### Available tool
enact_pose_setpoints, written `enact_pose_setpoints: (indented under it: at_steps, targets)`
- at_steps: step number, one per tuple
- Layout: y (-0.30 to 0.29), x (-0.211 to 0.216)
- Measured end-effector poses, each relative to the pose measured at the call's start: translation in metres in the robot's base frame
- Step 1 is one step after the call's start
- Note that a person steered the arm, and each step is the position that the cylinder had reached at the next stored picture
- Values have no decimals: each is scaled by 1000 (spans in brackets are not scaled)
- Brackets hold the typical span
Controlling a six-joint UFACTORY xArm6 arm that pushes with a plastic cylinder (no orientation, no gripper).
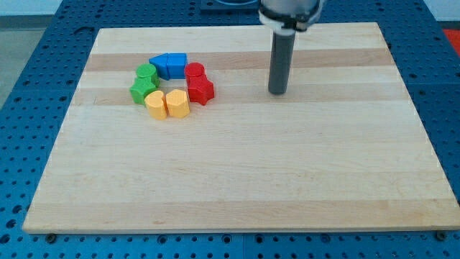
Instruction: Slide the red star to the bottom left corner
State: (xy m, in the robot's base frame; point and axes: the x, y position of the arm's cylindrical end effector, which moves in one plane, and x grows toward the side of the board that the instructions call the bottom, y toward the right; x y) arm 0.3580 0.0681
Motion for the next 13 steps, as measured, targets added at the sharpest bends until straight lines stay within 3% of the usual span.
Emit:
enact_pose_setpoints:
  at_steps: [4,6,8,10,12,13]
  targets:
    - [-89,-36]
    - [-141,-15]
    - [-128,15]
    - [-115,78]
    - [-52,79]
    - [-45,105]
